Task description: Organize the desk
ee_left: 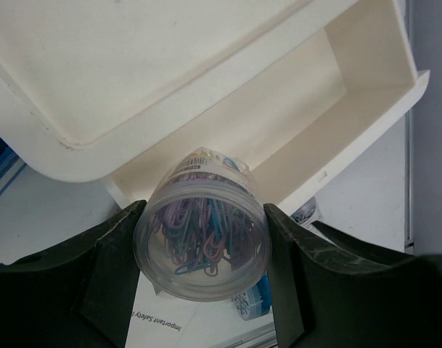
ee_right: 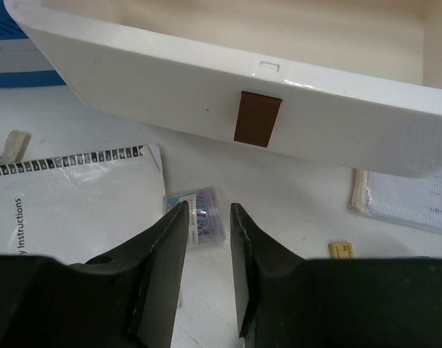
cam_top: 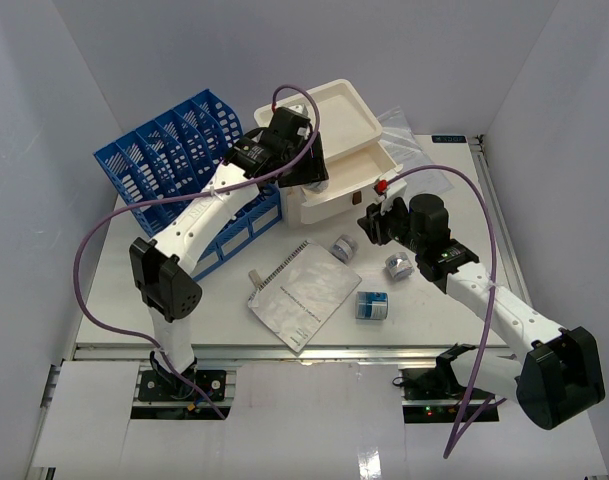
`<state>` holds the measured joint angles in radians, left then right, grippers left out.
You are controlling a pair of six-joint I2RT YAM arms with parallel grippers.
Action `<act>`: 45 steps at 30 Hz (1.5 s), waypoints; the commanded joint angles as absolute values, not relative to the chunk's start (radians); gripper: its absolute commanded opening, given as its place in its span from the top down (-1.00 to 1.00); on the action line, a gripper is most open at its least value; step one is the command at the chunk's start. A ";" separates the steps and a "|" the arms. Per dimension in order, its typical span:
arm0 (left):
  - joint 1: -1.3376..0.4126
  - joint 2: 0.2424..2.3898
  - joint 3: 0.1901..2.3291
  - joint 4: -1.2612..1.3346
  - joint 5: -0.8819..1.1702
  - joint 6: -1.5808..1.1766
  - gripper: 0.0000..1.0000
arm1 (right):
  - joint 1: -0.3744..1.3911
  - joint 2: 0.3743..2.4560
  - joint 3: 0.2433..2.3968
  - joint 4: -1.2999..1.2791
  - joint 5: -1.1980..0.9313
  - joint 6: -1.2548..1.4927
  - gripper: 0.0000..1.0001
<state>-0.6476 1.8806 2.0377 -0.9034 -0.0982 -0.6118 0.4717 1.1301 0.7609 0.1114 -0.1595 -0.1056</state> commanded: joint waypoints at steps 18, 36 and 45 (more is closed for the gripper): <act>-0.646 1.805 2.066 -0.902 -0.100 -0.544 -0.80 | 0.459 1.133 0.850 -0.121 -0.595 -0.489 -0.81; -0.641 0.644 0.981 -0.507 -0.058 -0.475 -0.96 | 0.490 1.437 0.753 0.241 -0.252 -0.466 -0.80; -0.641 0.361 0.753 -0.543 -0.065 -0.636 -0.96 | 0.501 1.528 0.776 0.238 -0.250 -0.449 -0.82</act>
